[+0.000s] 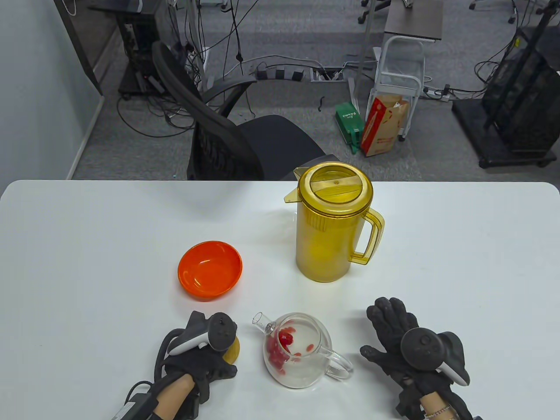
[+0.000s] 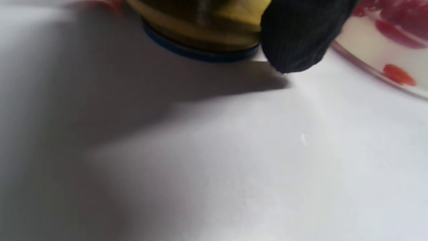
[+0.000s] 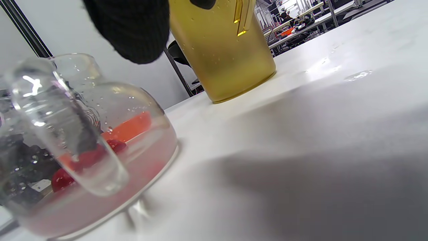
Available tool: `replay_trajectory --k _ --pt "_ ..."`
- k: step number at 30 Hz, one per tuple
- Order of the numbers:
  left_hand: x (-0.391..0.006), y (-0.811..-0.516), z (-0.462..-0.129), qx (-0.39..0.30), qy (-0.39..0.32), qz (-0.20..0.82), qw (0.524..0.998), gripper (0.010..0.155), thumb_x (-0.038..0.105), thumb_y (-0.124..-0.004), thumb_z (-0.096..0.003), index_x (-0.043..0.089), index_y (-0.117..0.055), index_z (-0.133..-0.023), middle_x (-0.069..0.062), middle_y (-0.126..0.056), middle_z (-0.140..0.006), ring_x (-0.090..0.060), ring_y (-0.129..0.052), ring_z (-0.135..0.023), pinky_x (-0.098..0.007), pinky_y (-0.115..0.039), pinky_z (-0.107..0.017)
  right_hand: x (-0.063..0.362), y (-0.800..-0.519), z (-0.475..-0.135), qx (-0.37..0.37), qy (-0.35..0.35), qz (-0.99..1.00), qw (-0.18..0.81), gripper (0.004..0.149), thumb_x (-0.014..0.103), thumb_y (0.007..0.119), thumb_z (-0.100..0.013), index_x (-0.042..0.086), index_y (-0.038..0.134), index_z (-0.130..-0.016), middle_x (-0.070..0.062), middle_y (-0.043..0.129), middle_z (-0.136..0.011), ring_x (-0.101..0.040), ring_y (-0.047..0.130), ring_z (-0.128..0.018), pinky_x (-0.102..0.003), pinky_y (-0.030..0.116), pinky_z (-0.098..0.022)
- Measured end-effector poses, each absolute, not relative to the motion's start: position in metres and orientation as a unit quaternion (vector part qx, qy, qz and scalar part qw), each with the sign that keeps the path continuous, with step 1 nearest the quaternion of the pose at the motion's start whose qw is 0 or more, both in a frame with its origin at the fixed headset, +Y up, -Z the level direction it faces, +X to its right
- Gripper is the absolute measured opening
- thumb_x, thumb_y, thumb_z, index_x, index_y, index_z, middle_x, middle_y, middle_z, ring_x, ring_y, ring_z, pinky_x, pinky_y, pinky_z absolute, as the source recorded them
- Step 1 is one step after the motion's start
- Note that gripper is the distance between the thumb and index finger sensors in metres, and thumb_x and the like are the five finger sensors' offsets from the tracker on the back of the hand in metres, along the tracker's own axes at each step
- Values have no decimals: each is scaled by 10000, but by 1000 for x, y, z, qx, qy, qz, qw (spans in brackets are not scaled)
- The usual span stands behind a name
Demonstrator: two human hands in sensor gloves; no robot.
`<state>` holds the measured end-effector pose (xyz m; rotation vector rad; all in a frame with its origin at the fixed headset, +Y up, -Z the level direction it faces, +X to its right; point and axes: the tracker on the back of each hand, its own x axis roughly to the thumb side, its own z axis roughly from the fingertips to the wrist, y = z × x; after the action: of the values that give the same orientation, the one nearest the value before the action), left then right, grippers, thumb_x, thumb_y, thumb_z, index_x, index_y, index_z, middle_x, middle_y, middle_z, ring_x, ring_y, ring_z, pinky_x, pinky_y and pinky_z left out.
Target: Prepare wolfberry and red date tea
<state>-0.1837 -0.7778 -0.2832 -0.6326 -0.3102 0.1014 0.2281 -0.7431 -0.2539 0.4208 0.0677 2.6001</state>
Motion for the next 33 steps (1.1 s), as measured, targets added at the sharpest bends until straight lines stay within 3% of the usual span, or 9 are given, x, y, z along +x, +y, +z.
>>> replay_trajectory --k 4,12,15,21,26,33 --pt "-177 -765 -282 -278 -180 13 944 922 481 -877 -478 112 -326 -1119 -299 -352 -1166 -568 -495 -1033 -646 -585 -716 228 -743 -254 156 27 955 252 840 475 807 -536 165 322 -1147 -110 215 -1237 -382 147 -1099 -594 227 -768" --pt "-129 -650 -278 -172 -278 107 939 919 478 -878 -492 88 -347 -1132 -331 -361 -1165 -593 -506 -1016 -663 -576 -711 229 -743 -254 156 27 954 255 843 475 808 -535 163 321 -1148 -111 214 -1237 -382 147 -1099 -594 227 -768" --pt "-99 -626 -278 -166 -312 106 930 914 478 -876 -498 91 -348 -1135 -331 -360 -1170 -592 -507 -1021 -662 -575 -715 230 -744 -254 156 28 953 257 842 475 808 -535 164 321 -1148 -110 215 -1237 -381 148 -1100 -594 228 -768" --pt "-52 -640 -276 -204 -358 69 909 915 475 -876 -499 87 -345 -1136 -335 -356 -1168 -595 -499 -1022 -667 -568 -715 230 -744 -254 159 30 953 256 843 475 808 -535 164 321 -1148 -112 215 -1237 -382 148 -1099 -595 227 -767" --pt "-43 -659 -278 -239 -352 44 904 910 470 -871 -506 80 -340 -1133 -343 -350 -1163 -603 -490 -1018 -671 -562 -711 230 -743 -254 158 27 954 255 842 475 808 -536 165 321 -1148 -113 217 -1237 -382 148 -1099 -596 226 -767" --pt "-44 -662 -279 -224 -352 49 907 907 478 -871 -500 77 -358 -1131 -338 -360 -1162 -598 -491 -1015 -666 -556 -713 229 -744 -255 162 34 952 256 842 474 808 -536 164 321 -1148 -113 217 -1237 -382 151 -1100 -595 227 -768"
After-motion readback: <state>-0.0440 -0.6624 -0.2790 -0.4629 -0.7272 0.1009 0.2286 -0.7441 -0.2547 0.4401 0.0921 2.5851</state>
